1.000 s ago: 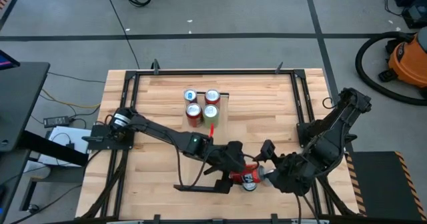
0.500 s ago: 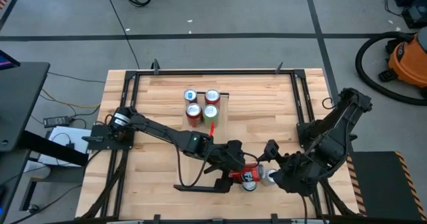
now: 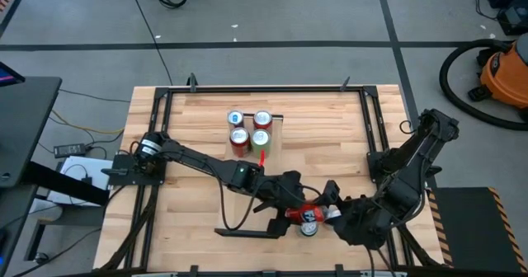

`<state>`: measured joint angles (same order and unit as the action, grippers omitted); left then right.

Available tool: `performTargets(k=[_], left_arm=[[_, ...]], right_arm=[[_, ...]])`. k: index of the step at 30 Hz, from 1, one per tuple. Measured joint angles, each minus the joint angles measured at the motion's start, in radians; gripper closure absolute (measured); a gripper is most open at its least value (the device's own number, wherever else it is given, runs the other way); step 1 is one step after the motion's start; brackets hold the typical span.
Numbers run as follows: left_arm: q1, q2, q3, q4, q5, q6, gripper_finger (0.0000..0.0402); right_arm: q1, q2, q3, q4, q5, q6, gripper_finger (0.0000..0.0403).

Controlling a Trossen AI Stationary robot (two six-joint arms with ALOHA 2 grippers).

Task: Place canned beverage on shelf
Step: Put the red soda can on the shelf

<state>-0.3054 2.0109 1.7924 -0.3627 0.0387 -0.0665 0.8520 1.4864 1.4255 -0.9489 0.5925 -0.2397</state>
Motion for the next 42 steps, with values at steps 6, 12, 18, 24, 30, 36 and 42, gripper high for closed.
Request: performTargets(k=[6,12,18,24,30,36,42], left_arm=[[-0.006,0.000,0.000,0.028,0.004,0.042,0.0083],[-0.019,0.000,-0.001,0.070,0.007,0.090,0.0083],[-0.024,0.000,-0.001,0.121,0.008,0.146,0.0083],[-0.024,0.000,-0.001,0.139,0.008,0.174,0.0083],[-0.021,0.000,-0.001,0.179,0.013,0.191,0.0083],[-0.010,0.000,-0.001,0.213,0.079,0.191,0.0083],[0.000,0.000,-0.001,0.265,0.174,0.183,0.0083]], right_arm=[[-0.012,-0.021,-0.002,0.035,-0.011,0.108,0.0031],[-0.010,-0.081,-0.026,0.130,-0.076,0.184,0.0039],[-0.009,-0.202,-0.231,0.448,-0.114,0.102,0.0052],[-0.017,-0.305,-0.460,0.776,-0.099,-0.032,0.0054],[-0.020,-0.317,-0.580,1.027,-0.093,-0.151,0.0054],[-0.028,-0.307,-0.609,1.131,-0.092,-0.179,0.0054],[-0.034,-0.309,-0.609,1.202,-0.190,-0.150,0.0055]])
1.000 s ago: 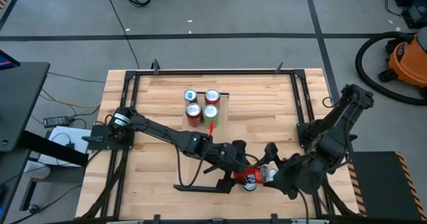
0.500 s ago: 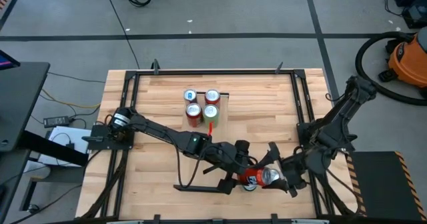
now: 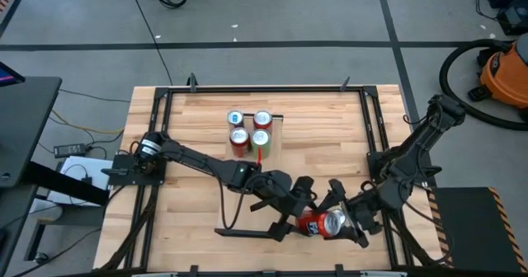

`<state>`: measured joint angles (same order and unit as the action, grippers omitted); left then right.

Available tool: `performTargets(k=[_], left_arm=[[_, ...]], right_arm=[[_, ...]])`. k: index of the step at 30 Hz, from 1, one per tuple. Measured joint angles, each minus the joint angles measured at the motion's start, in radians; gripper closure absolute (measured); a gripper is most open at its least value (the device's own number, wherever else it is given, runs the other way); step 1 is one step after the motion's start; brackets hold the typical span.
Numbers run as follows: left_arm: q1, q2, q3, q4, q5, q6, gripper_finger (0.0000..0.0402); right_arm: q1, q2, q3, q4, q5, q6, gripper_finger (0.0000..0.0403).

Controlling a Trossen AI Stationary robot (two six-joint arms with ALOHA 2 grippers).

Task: Place canned beverage on shelf
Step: Put the red soda can on the shelf

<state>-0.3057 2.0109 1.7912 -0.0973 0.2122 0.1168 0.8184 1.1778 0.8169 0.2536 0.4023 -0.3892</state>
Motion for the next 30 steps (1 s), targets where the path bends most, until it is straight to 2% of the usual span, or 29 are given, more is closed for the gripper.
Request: performTargets(k=[4,16,23,30], left_arm=[[0.012,0.000,0.000,0.021,0.032,-0.010,0.0083],[0.034,0.000,0.000,0.027,0.028,-0.028,0.0083],[0.034,0.000,0.000,0.017,0.025,-0.027,0.0083],[0.034,0.000,0.000,0.011,0.019,-0.028,0.0083]], right_arm=[[-0.015,-0.001,0.000,0.009,-0.003,0.053,0.0055],[-0.011,-0.001,0.001,-0.009,0.053,0.030,0.0057],[-0.009,-0.001,0.001,-0.021,0.064,0.032,0.0097],[-0.009,-0.001,0.001,-0.031,0.072,0.050,0.0091]])
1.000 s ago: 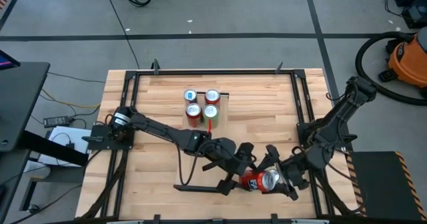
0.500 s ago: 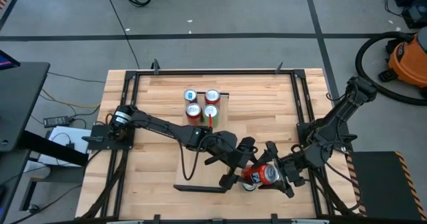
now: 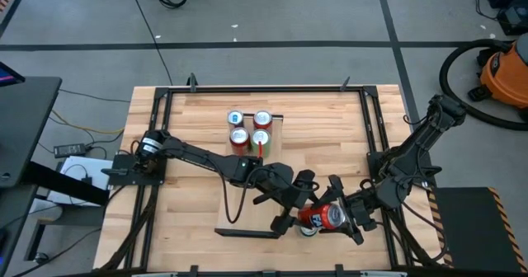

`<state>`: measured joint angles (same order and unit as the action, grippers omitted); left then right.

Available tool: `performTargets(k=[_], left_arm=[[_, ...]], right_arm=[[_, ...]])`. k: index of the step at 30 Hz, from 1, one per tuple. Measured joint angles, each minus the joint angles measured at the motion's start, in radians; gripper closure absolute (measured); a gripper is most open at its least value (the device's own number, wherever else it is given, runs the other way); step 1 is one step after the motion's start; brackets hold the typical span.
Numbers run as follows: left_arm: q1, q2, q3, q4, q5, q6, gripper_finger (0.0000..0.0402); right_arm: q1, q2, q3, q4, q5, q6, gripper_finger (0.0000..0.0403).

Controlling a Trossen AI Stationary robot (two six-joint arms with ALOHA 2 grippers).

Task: Place canned beverage on shelf
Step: Put the red soda can on the shelf

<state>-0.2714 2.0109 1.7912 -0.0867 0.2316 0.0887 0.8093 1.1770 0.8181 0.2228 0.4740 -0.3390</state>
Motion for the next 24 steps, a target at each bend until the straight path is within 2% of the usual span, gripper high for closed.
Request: performTargets(k=[7,10,15,24], left_arm=[[-0.001,0.000,0.000,-0.019,-0.056,-0.002,0.0077],[-0.004,0.000,0.000,-0.022,-0.103,0.002,0.0057],[0.000,-0.001,0.000,-0.041,-0.198,0.004,0.0011],[-0.014,-0.028,0.004,-0.158,-0.374,0.029,0.0006]], right_arm=[[0.000,0.000,0.000,-0.012,0.020,0.002,0.0090],[0.000,0.000,0.000,-0.013,0.033,0.005,0.0091],[0.000,-0.007,0.000,-0.058,0.118,0.036,0.0091],[-0.001,-0.057,-0.002,-0.096,0.168,0.047,0.0091]])
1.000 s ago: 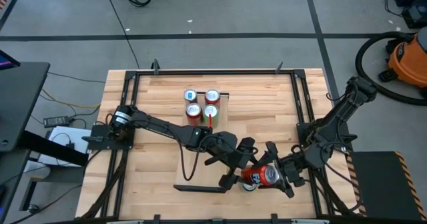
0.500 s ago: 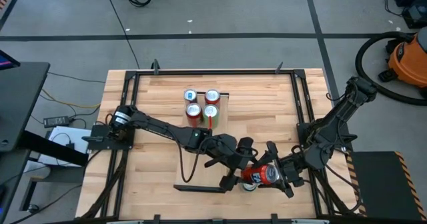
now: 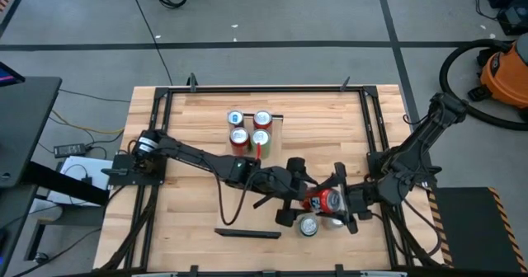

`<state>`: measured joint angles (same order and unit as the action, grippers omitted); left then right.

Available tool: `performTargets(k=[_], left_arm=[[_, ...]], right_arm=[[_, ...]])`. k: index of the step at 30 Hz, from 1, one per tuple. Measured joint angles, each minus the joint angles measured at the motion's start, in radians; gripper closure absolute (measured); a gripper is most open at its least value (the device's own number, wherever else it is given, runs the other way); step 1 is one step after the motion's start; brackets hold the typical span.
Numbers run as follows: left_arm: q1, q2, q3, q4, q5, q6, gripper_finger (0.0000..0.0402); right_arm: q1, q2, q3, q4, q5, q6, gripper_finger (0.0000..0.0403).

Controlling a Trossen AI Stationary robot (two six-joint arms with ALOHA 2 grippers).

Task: Place canned beverage on shelf
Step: Put the red soda can on the shelf

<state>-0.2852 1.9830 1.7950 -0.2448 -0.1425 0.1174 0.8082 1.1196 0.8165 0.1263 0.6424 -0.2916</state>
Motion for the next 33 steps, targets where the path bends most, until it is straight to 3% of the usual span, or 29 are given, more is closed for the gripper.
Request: performTargets(k=[13,22,33], left_arm=[[-0.105,-0.032,0.001,-0.231,-0.492,0.002,0.0005],[-0.243,-0.069,0.000,-0.401,-0.530,-0.163,0.0005],[-0.335,-0.077,0.000,-0.564,-0.694,-0.331,0.0006]], right_arm=[[0.004,-0.059,0.002,-0.036,0.060,0.057,0.0090],[-0.092,-0.010,0.002,-0.129,-0.031,0.238,0.0090],[-0.350,0.124,0.021,-0.047,-0.254,0.235,0.0089]])
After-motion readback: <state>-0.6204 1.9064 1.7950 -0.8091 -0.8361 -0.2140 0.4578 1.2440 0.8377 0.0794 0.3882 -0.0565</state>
